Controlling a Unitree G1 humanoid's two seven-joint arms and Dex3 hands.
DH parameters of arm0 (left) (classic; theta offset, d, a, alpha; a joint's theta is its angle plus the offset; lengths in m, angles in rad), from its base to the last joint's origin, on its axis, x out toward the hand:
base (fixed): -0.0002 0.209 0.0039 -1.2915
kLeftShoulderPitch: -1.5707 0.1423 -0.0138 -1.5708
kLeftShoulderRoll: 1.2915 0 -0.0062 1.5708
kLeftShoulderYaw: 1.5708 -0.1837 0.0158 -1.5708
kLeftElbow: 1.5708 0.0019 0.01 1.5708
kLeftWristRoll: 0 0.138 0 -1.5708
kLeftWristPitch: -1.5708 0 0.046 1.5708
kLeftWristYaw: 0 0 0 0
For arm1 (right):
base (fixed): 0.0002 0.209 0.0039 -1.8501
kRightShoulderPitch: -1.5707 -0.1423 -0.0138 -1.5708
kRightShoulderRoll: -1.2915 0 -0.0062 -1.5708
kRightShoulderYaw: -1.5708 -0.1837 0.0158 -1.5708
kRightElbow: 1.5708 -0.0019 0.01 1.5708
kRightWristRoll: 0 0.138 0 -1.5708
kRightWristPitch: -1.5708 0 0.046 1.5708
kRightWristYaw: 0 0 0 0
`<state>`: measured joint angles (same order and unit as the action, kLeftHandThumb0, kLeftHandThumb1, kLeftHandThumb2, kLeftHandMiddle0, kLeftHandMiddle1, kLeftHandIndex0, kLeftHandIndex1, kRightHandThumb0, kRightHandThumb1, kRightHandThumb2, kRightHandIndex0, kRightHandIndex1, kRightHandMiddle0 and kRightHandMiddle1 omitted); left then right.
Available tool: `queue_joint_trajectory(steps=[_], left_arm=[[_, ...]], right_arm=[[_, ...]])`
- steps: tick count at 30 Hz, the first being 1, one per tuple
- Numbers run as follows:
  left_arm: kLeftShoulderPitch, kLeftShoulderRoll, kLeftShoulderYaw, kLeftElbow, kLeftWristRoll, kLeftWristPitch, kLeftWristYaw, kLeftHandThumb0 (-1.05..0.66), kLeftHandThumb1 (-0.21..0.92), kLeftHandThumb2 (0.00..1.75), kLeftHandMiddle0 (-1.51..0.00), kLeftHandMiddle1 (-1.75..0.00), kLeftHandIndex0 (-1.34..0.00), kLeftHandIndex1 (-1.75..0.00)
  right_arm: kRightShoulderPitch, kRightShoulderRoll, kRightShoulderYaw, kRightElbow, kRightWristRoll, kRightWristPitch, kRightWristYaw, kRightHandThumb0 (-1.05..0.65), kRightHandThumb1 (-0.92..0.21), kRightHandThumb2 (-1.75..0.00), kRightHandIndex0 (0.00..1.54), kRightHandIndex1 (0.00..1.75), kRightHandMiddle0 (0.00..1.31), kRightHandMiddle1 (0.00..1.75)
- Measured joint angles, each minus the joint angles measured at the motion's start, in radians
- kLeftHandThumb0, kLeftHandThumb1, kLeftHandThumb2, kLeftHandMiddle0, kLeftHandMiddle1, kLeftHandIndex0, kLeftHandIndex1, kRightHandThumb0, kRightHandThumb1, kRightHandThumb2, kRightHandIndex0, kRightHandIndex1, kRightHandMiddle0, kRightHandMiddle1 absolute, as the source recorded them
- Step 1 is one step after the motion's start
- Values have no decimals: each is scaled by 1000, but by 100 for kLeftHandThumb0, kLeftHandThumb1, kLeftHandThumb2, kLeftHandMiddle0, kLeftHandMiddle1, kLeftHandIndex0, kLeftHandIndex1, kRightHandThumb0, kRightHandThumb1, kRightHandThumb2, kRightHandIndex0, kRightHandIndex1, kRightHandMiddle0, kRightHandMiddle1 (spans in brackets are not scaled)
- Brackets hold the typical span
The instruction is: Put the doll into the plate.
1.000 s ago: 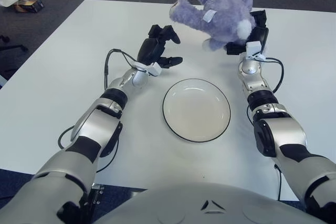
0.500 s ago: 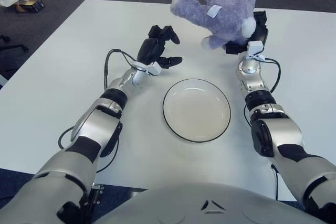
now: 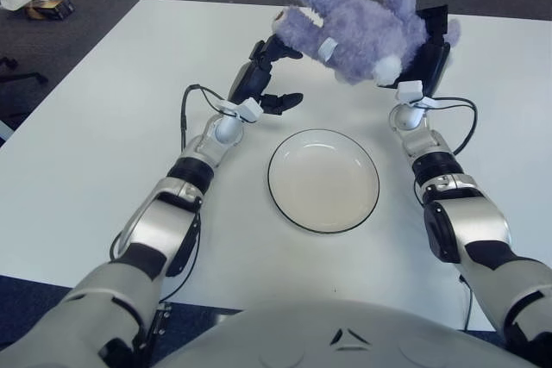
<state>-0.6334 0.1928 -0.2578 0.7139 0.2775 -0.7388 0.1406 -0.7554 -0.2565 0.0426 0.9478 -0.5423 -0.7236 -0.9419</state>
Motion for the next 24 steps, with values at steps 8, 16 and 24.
queue_joint_trajectory(steps=[8, 16, 24], left_arm=[[97, 4, 23, -317, -161, 280, -208, -90, 75, 44, 0, -120, 0, -102], [129, 10, 53, -518, -335, 606, -369, -82, 69, 51, 0, -116, 0, -92], [142, 11, 105, -658, -484, 907, -470, -71, 56, 70, -3, -115, 0, -91]], right_arm=[[-6, -87, 108, 52, -188, 19, -253, -45, -32, -131, 130, 175, 60, 175], [-35, -176, 284, 90, -454, 154, -529, -46, -34, -129, 127, 175, 59, 175], [-77, -283, 423, 48, -730, 339, -650, -46, -34, -129, 129, 175, 59, 175]])
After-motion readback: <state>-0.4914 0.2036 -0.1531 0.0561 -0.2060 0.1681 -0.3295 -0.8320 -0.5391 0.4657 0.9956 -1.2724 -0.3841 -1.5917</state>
